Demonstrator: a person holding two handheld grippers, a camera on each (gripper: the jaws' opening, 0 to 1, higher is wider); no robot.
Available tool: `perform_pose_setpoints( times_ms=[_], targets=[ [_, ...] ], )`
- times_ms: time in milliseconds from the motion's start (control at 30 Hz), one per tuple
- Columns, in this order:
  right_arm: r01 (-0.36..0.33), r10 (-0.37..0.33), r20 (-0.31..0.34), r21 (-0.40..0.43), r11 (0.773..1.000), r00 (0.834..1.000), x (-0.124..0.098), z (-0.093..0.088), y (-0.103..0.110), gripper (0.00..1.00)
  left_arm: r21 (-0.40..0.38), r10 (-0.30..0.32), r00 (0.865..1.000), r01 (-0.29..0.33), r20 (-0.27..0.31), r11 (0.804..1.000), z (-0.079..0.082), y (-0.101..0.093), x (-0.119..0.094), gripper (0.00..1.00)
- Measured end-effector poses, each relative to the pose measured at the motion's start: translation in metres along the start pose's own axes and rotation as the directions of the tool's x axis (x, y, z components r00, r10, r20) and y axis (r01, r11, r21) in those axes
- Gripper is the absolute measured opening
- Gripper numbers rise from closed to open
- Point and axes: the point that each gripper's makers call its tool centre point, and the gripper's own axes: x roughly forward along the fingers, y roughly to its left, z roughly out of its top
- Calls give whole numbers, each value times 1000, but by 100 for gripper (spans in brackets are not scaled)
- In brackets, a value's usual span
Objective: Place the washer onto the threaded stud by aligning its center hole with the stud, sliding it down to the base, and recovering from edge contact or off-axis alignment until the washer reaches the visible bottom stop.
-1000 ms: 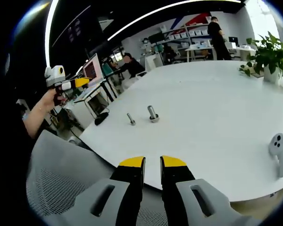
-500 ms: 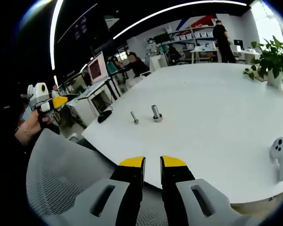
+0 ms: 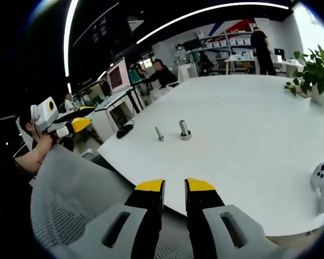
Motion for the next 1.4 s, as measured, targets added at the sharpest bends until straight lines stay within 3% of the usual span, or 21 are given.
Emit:
perform_pose_setpoints(
  times_ms=[133,233,433,733,800,867,933,1133,1233,1300,1333,1400],
  targets=[
    [-12,11,-18,-14,1000,1000,0,-3,4,21,-17,3,999,-4,-42,1000,-10,1,1,51],
    [-16,15,-25,-22,1000,1000,-1,-5,6,24,-29,-10,992,6,-126,1000,-27,-2,4,54],
    [-37,36,-19,-43,998,999,-2,-6,13,31,-50,-27,989,20,-143,999,-34,-5,3,60],
    [-48,48,-2,-46,998,999,-1,-2,14,29,-124,-17,979,-8,-203,992,-48,1,3,49],
    [-42,44,20,-65,997,999,-1,3,11,29,-124,-17,979,-8,-201,992,-47,-1,3,48],
    [-35,35,-3,-48,998,999,-1,-1,8,29,-81,-3,987,-10,-164,997,-37,0,3,43],
    [-40,39,-16,-50,998,999,-1,-3,9,29,-120,4,981,-27,-193,992,-43,1,4,45],
    [-50,48,-46,-50,998,998,-1,-10,8,29,-121,-12,965,-20,-262,992,-58,-7,2,44],
    [-53,51,-45,-53,997,998,-1,-9,9,29,-107,13,967,-42,-256,993,-56,-2,-1,42],
    [-53,51,-43,-49,997,998,-1,-10,10,29,-138,43,970,-79,-241,987,-55,5,-4,42],
    [-52,50,-42,-47,998,998,-1,-9,10,29,-179,31,964,-81,-265,981,-61,4,-5,43],
    [-55,53,-35,-49,997,998,-1,-9,11,29,-162,24,960,-72,-280,984,-63,2,-4,42]
  ],
)
